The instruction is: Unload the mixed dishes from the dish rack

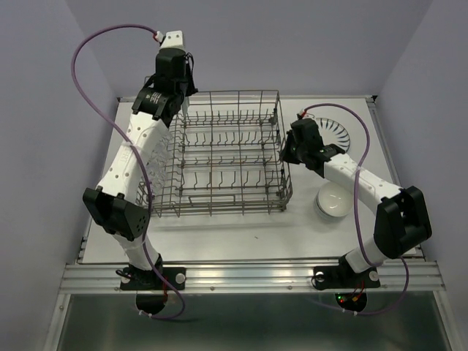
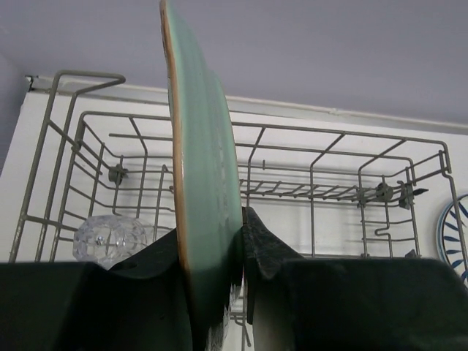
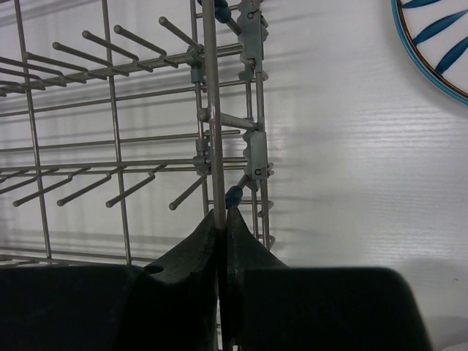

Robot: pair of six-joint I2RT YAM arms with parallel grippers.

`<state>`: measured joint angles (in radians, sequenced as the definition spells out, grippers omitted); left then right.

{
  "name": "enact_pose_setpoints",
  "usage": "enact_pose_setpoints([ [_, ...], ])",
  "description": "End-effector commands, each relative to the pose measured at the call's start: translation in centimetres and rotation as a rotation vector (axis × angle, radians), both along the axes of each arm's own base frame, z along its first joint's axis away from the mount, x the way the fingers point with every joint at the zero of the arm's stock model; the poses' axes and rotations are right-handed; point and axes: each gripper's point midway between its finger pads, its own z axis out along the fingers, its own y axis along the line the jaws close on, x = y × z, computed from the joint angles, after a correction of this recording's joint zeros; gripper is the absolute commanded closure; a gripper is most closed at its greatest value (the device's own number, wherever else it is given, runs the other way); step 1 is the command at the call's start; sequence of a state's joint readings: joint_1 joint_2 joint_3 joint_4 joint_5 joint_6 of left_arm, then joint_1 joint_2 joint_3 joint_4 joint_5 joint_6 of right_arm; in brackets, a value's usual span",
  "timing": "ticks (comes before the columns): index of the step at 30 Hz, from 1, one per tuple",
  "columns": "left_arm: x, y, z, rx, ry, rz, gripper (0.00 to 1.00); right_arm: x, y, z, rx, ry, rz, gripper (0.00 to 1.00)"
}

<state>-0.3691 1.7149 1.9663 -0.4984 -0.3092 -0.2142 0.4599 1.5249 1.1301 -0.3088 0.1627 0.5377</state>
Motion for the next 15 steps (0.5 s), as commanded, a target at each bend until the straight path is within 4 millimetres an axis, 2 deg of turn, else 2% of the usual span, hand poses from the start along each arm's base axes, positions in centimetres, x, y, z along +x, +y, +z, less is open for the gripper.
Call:
enact_pose_setpoints([
  [1, -1.1, -1.7, 9.7, -0.032, -0.288, -0.148, 1.0, -0.3, 0.6, 0.4, 0.054, 0.018, -0.05, 0.76],
  [4, -2.5, -4.0, 10.1, 0.049, -0.318, -0.341, 1.0, 0.0, 0.8, 1.7, 0.069, -0.008, -0.048, 0.5],
  [5, -2.8, -4.5, 10.1, 0.078, -0.328, -0.372, 1.0, 0.0, 0.9, 2.2, 0.072, -0.016, -0.043, 0.35],
  [6, -3.9, -6.1, 10.3, 0.144, -0.353, -0.486, 1.0, 0.4, 1.0, 3.4, 0.078, -0.039, -0.039, 0.07],
  [7, -4.2, -6.2, 10.2, 0.177, -0.36, -0.512, 1.0, 0.6, 1.0, 4.2, 0.08, -0.06, -0.039, 0.0],
  [8, -4.9, -7.3, 10.3, 0.21, -0.381, -0.557, 1.0, 0.8, 0.9, 4.8, 0.074, -0.067, -0.043, 0.0],
  [9, -5.8, -8.0, 9.7, 0.249, -0.387, -0.603, 1.0, 1.4, 1.1, 6.9, 0.085, -0.108, -0.043, 0.0],
  [11, -7.4, -9.8, 9.1, 0.395, -0.44, -0.716, 1.0, 1.4, 0.7, 8.9, 0.065, -0.133, -0.042, 0.0],
  [12, -8.6, -10.2, 8.0, 0.437, -0.442, -0.76, 1.0, 1.5, 0.6, 10.2, 0.068, -0.153, -0.044, 0.0],
  [13, -9.2, -10.6, 7.8, 0.474, -0.458, -0.777, 1.0, 1.8, 0.4, 13.0, 0.076, -0.207, -0.052, 0.0],
  [15, -10.6, -11.3, 6.9, 0.575, -0.465, -0.784, 1.0, 1.4, -0.3, 15.3, 0.07, -0.231, -0.071, 0.0],
])
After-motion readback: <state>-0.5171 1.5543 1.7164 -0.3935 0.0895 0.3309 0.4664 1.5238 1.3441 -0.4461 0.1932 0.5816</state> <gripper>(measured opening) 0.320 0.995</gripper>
